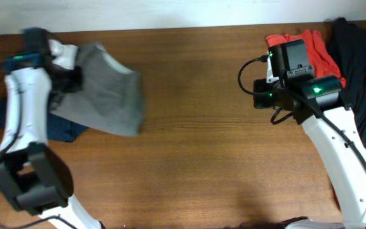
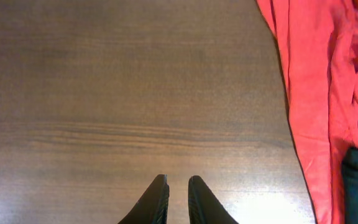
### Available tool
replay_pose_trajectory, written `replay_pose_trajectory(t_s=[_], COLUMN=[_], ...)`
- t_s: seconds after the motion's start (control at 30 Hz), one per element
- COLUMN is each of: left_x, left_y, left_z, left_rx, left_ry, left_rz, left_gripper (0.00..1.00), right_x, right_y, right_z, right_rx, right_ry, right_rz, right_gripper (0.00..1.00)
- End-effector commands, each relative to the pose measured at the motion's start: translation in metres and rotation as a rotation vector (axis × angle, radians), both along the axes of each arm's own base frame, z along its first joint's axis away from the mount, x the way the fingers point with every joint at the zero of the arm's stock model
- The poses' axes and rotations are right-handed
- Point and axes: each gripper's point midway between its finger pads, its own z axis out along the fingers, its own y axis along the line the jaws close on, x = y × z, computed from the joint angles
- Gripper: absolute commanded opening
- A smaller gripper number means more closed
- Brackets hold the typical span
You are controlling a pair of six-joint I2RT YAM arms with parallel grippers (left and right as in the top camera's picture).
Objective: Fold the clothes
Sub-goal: 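Carry the shorts with the left gripper onto the navy garment at left, then release the shorts with the left gripper and lift it away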
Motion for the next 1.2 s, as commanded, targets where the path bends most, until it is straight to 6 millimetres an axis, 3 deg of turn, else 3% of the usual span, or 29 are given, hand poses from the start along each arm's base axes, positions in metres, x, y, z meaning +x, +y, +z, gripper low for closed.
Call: replay_pose_trajectory(t_s=[0.0,0.1,0.5,0.63,0.83,1.17], left_x=[0.002,0.002,0.007,0.029,0.033,0.037], left_y=[0.049,0.069,0.118,0.108,0.111,0.139], left_z=[0.053,0.063,0.078,0.096,0.100,0.112], left_rx=[0.085,0.111,0.191,0.183,0.211,0.327], left_ry=[-0.121,-0.152,-0.247,-0.373,-0.394,-0.424], left_rz=[0.087,0.104,0.124,0.011,-0.002,0.061], left_gripper=[0.00,0.01,0.00,0.00,0.01,0.01], right_x=[-0.002,-0.002,-0.005,-0.005,-0.005,-0.005], right_y=[-0.008,-0.008,-0.009,-0.009,-0.009,-0.009], right_z=[0.004,0.004,0.001,0.001,0.001,0.001], right_rx=[-0.021,-0.021,-0.025,-0.025,-0.025,-0.025], right_ry=[-0.007,-0.007,0.012,0.012,0.012,0.012], right_rz=[-0.025,-0.025,-0.025,-0.025,-0.025,-0.025], right_gripper=[0.17,0.17,0.17,0.17,0.17,0.18])
